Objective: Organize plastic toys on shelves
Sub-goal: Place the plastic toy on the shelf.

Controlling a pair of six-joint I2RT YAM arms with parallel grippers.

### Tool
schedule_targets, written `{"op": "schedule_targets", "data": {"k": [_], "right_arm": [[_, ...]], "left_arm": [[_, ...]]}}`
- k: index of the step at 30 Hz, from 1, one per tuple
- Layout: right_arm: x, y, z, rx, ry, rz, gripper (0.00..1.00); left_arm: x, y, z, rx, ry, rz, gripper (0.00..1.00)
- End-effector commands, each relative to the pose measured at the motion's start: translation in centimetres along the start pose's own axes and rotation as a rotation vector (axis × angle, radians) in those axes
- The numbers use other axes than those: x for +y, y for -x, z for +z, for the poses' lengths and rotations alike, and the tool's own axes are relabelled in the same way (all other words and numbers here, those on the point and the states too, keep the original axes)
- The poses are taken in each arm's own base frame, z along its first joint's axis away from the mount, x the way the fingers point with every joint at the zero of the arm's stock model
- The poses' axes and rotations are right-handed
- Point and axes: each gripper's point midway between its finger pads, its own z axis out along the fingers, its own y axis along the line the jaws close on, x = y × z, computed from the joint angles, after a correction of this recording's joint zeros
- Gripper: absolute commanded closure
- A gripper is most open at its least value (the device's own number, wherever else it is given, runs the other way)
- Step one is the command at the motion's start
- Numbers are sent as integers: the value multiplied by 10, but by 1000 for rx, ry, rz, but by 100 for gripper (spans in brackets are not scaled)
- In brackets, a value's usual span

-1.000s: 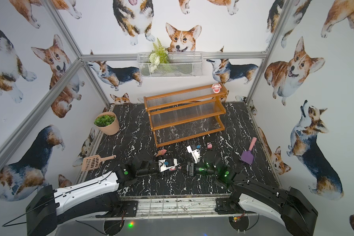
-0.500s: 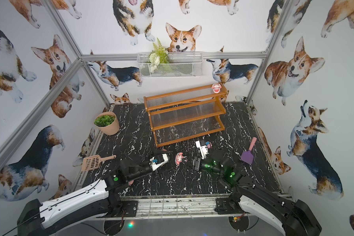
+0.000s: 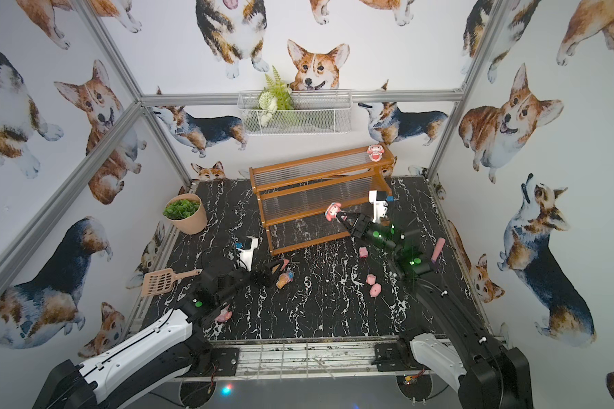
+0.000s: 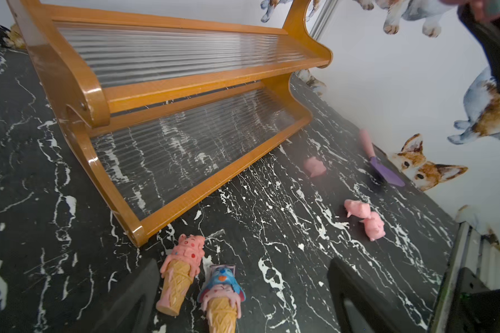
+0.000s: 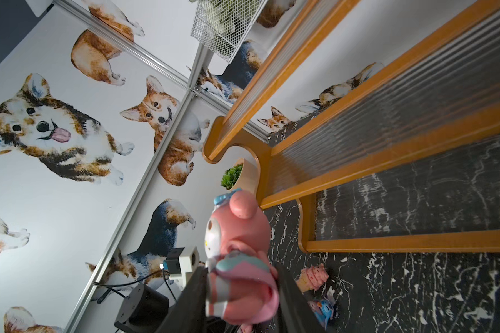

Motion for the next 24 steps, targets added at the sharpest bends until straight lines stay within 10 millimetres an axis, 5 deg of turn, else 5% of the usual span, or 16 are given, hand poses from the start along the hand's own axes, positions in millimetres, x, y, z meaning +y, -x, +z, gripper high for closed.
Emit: {"op": "schedule_targets", "data": {"k": [1,12,24], "right_arm": [[0,42,29,-60,-45,17,67],[-27,125,77,-273,-214,97,67],[-54,130,103,-317,-528,115,65]], "left_arm": [[-8,8,-5,-42,-47,-55,5],[-8,12,-18,-79,-44,-18,5],[-8,13,-19,-88,-42,7,5]]}}
